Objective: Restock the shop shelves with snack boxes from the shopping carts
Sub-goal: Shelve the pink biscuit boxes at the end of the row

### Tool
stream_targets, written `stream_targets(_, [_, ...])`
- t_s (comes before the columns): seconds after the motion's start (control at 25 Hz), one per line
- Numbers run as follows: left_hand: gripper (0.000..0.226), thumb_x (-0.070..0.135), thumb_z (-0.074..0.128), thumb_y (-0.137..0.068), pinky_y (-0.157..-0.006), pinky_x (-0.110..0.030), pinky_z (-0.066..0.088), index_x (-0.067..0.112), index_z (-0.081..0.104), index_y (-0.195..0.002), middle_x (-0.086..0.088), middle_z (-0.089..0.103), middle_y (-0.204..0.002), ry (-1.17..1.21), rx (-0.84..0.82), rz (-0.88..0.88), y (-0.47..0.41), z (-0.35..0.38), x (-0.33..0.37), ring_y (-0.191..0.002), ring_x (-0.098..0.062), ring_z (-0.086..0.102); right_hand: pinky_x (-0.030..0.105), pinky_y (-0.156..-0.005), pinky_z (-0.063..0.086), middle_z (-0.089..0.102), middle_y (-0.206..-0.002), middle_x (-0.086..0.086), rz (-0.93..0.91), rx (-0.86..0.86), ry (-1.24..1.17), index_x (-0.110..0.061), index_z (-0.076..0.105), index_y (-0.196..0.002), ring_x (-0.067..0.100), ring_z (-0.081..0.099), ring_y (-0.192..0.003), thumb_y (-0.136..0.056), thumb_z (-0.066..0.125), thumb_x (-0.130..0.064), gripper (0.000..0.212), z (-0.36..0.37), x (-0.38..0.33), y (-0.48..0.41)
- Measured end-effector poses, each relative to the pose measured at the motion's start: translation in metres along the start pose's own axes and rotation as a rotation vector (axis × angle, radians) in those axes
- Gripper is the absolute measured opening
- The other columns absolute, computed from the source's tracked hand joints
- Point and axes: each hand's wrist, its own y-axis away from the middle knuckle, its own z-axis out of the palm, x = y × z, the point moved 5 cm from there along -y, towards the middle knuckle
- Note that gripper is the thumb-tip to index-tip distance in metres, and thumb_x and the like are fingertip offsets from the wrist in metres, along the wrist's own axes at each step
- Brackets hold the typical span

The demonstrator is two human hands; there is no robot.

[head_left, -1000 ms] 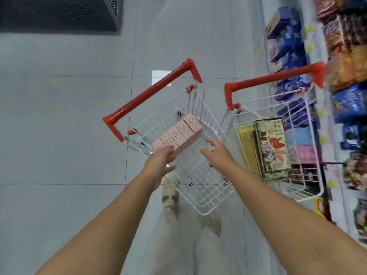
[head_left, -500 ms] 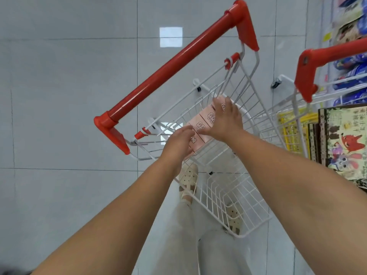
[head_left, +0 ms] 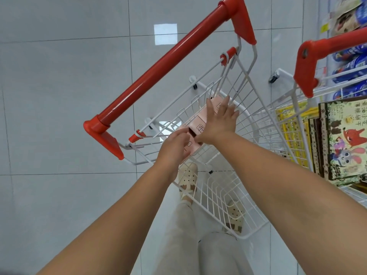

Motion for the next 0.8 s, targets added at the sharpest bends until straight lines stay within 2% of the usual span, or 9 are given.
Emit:
stream_targets(0.08, [0.025, 0.011, 0.049, -0.096, -0.098, -0.036, 0.053, 0.027, 0.065, -0.106, -0.002, 0.067, -0.114, -0.003, -0.002, 0.006, 0.0, -0.001, 0.001, -0.106, -0.011, 0.062, 0.06, -0.114, 0.009, -0.008, -0.154, 0.033, -0.001, 0.021, 0.0, -0.024, -0.012, -0.152, 0.052, 0.005, -0.141, -0.061, 0.069, -0.073, 0.131, -0.002, 0.001, -0.002])
stream_targets(0.2, [0.029, 0.013, 0.052, -0.096, -0.102, -0.039, 0.051, 0.025, 0.061, -0.121, -0.005, 0.067, -0.118, -0.022, -0.011, 0.042, 0.006, -0.003, 0.007, -0.103, -0.009, 0.062, 0.059, -0.111, 0.017, 0.007, -0.152, 0.032, -0.044, 0.084, -0.079, -0.028, 0.003, -0.151, 0.048, 0.015, -0.138, -0.056, 0.072, -0.071, 0.124, -0.013, 0.013, 0.01])
stream_targets(0.28, [0.035, 0.012, 0.054, -0.096, -0.104, -0.038, 0.048, 0.025, 0.058, -0.128, -0.003, 0.064, -0.123, -0.098, -0.05, 0.093, 0.018, -0.003, 0.015, -0.103, -0.009, 0.06, 0.057, -0.111, 0.019, 0.011, -0.151, 0.028, -0.099, 0.132, -0.126, -0.031, 0.006, -0.149, 0.045, 0.018, -0.137, -0.052, 0.07, -0.073, 0.124, -0.03, 0.025, 0.035])
stream_targets(0.36, [0.046, 0.011, 0.058, -0.091, -0.104, -0.036, 0.047, 0.028, 0.054, -0.134, 0.0, 0.061, -0.131, -0.234, -0.14, 0.147, 0.037, -0.002, 0.023, -0.107, -0.009, 0.059, 0.055, -0.11, 0.018, 0.013, -0.149, 0.024, -0.15, 0.196, -0.179, -0.034, 0.006, -0.149, 0.041, 0.018, -0.136, -0.049, 0.063, -0.078, 0.123, -0.061, 0.04, 0.073])
stream_targets(0.44, [0.07, 0.014, 0.067, -0.079, -0.108, -0.037, 0.04, 0.035, 0.046, -0.142, 0.005, 0.054, -0.14, -0.399, -0.257, 0.183, 0.061, 0.0, 0.03, -0.121, -0.015, 0.054, 0.053, -0.11, 0.017, 0.016, -0.148, 0.02, -0.208, 0.238, -0.252, -0.037, 0.007, -0.149, 0.038, 0.019, -0.136, -0.048, 0.062, -0.078, 0.122, -0.1, 0.056, 0.115])
stream_targets(0.6, [0.102, 0.016, 0.078, -0.075, -0.109, -0.036, 0.033, 0.041, 0.017, -0.153, 0.002, 0.043, -0.15, -0.683, -0.529, 0.268, 0.129, 0.018, 0.055, -0.129, -0.021, 0.05, 0.05, -0.114, 0.023, 0.016, -0.15, 0.0, -0.276, 0.073, -0.523, -0.052, 0.008, -0.146, 0.025, 0.02, -0.139, -0.055, 0.08, -0.049, 0.116, -0.164, 0.103, 0.201])
stream_targets(0.68, [0.11, 0.028, 0.083, -0.071, -0.113, -0.045, 0.036, 0.047, 0.012, -0.152, 0.003, 0.053, -0.144, -0.752, -0.657, 0.291, 0.162, 0.032, 0.069, -0.126, -0.022, 0.056, 0.046, -0.106, 0.041, 0.027, -0.143, -0.008, -0.295, -0.084, -0.793, -0.054, 0.015, -0.145, 0.019, 0.034, -0.133, -0.06, 0.084, -0.032, 0.112, -0.185, 0.127, 0.243])
stream_targets(0.72, [0.109, 0.028, 0.082, -0.072, -0.112, -0.049, 0.039, 0.046, 0.01, -0.153, 0.001, 0.058, -0.14, -0.748, -0.763, 0.275, 0.179, 0.04, 0.072, -0.123, -0.023, 0.059, 0.042, -0.098, 0.05, 0.034, -0.139, -0.007, -0.308, -0.163, -0.931, -0.052, 0.02, -0.146, 0.019, 0.045, -0.127, -0.061, 0.084, -0.025, 0.11, -0.191, 0.136, 0.263])
stream_targets(0.8, [0.1, 0.03, 0.077, -0.079, -0.108, -0.054, 0.041, 0.039, 0.011, -0.154, -0.009, 0.057, -0.14, -0.738, -1.015, 0.233, 0.223, 0.06, 0.071, -0.126, -0.032, 0.057, 0.038, -0.087, 0.057, 0.046, -0.135, -0.001, -0.347, -0.278, -1.112, -0.048, 0.026, -0.146, 0.021, 0.06, -0.115, -0.059, 0.082, -0.019, 0.107, -0.202, 0.155, 0.305])
